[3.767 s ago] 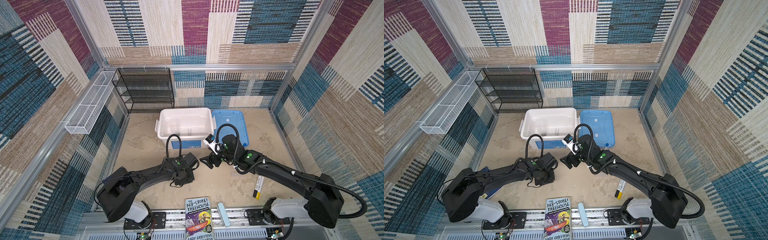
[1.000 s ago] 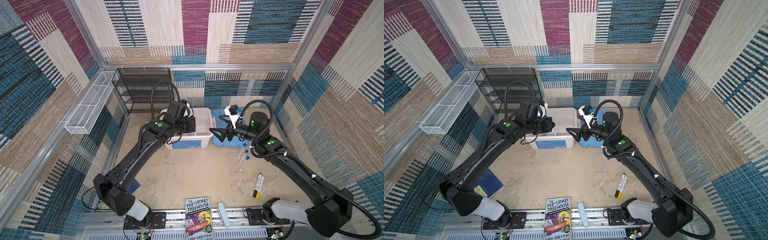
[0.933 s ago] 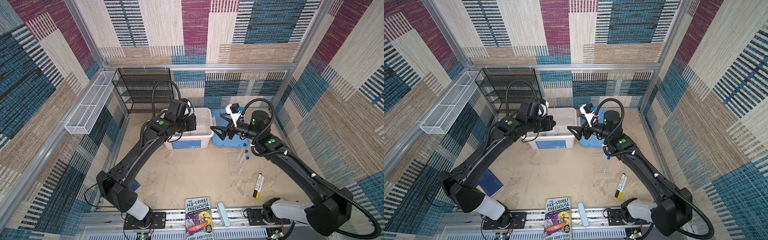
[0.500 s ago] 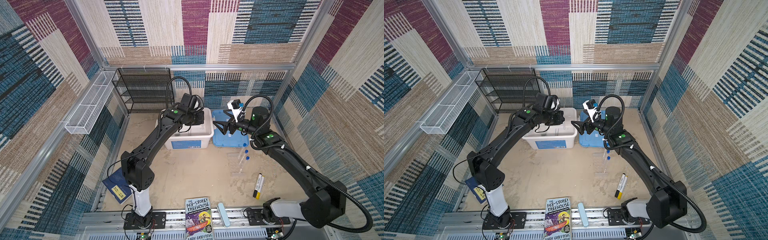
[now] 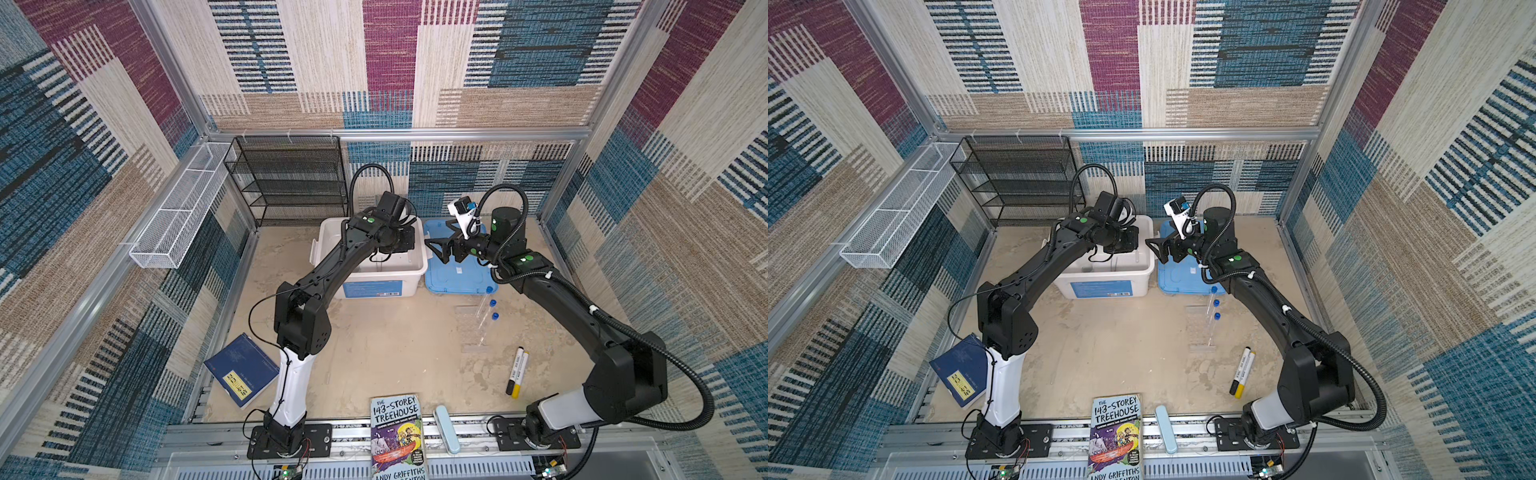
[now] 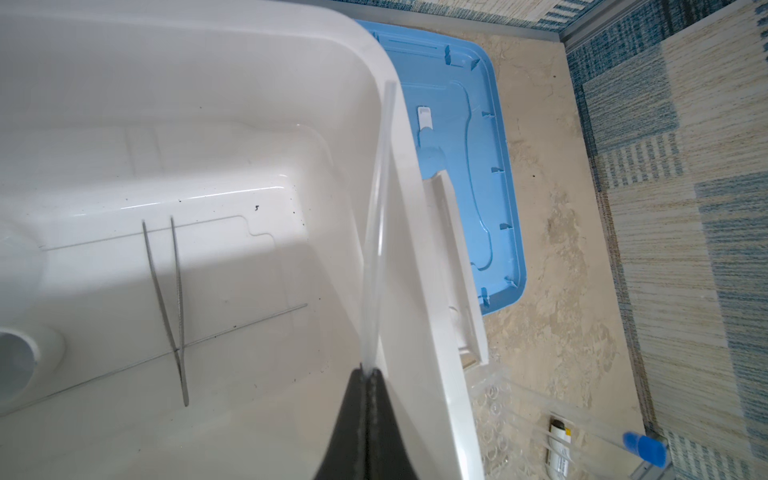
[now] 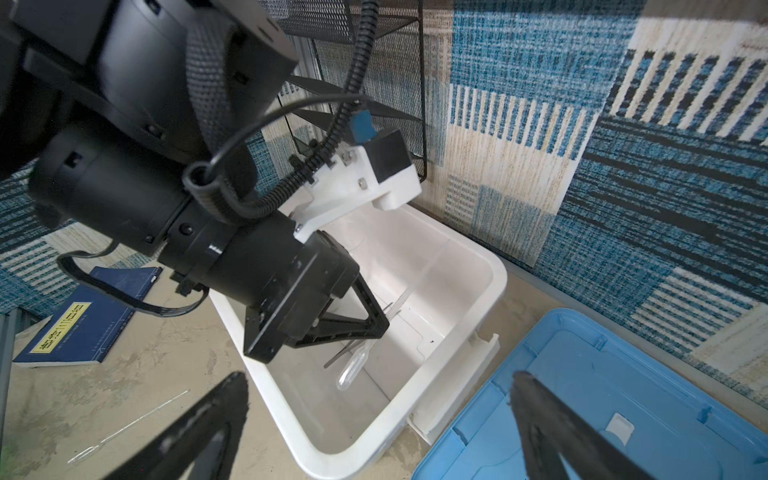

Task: Organize the chemistry lab equipment
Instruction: 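Lower the pipette down into the white bin with the left gripper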

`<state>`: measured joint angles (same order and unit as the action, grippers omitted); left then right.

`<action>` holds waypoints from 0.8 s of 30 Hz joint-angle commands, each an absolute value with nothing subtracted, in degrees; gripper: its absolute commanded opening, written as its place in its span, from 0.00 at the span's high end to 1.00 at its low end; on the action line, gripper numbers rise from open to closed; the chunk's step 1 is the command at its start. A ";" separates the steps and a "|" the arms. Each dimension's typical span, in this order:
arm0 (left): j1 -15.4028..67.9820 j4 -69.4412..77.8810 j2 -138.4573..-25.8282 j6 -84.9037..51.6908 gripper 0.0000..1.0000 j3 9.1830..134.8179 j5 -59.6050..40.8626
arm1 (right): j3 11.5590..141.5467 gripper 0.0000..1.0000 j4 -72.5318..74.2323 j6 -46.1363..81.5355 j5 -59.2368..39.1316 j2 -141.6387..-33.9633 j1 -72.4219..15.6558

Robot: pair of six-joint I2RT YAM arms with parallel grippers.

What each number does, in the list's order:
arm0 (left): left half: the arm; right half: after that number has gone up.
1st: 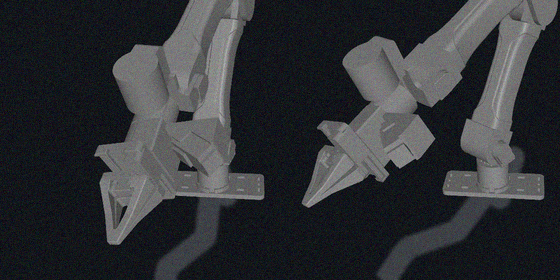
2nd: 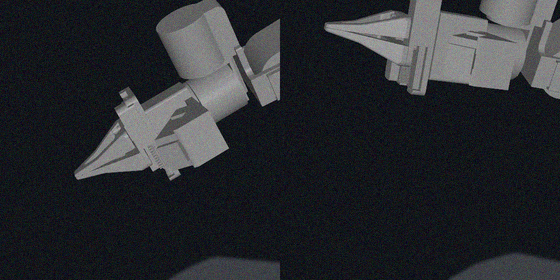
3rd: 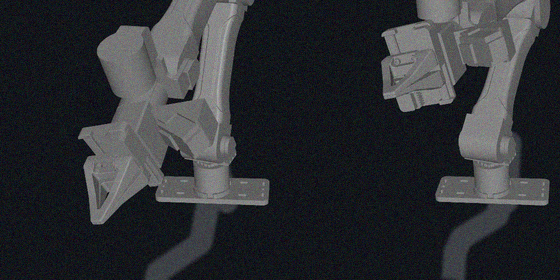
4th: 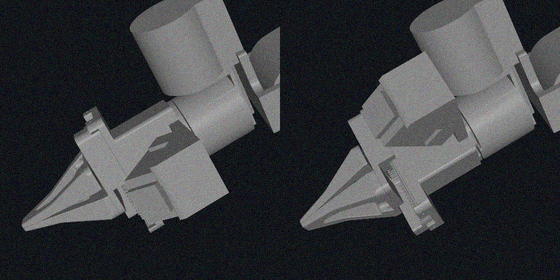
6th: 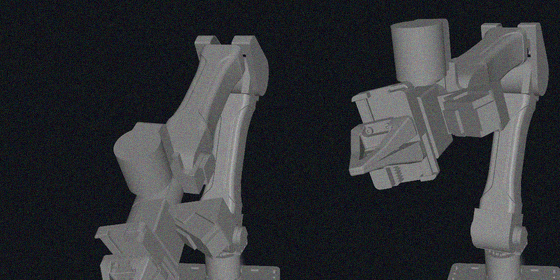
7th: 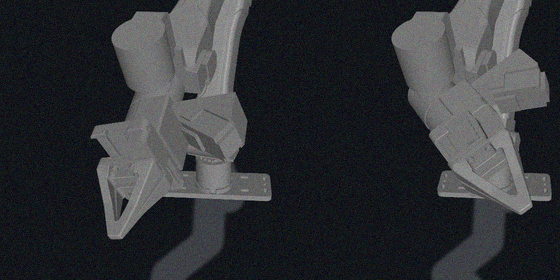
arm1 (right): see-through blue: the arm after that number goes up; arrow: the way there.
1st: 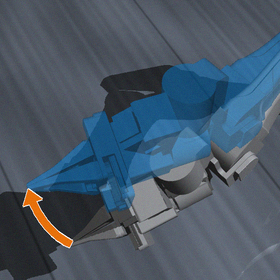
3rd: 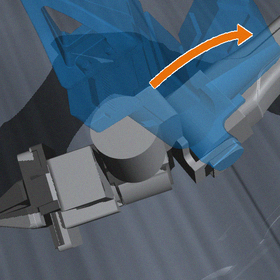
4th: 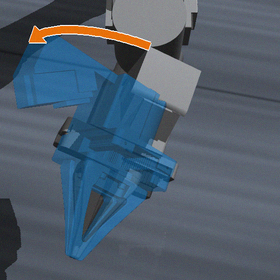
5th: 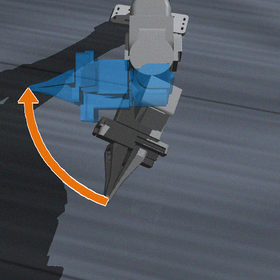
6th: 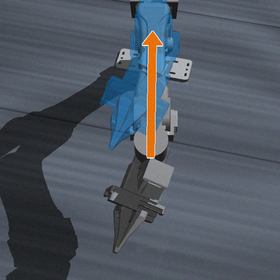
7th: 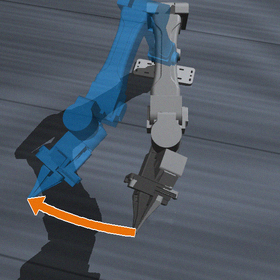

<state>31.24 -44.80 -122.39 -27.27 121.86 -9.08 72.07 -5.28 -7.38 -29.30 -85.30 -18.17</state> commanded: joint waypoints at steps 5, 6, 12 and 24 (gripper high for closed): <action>30.65 -46.12 -125.59 -27.62 0.98 122.43 -9.96 | 72.84 0.01 -6.57 -9.44 -25.51 -86.65 -18.14; 30.67 -46.05 -126.20 -27.71 0.98 122.52 -10.18 | 72.78 0.01 -6.76 -9.76 -25.17 -86.80 -18.13; 30.07 -45.05 -128.65 -28.39 0.99 122.18 -11.27 | 73.41 0.01 -7.45 -9.88 -25.01 -87.78 -18.12; 28.74 -41.95 -133.16 -31.49 1.00 122.40 -18.61 | 75.07 0.01 -8.09 -10.34 -24.51 -89.21 -18.12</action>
<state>29.02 -43.22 -132.46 -29.98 122.06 -15.53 74.81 -8.45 -9.89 -25.28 -89.03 -18.04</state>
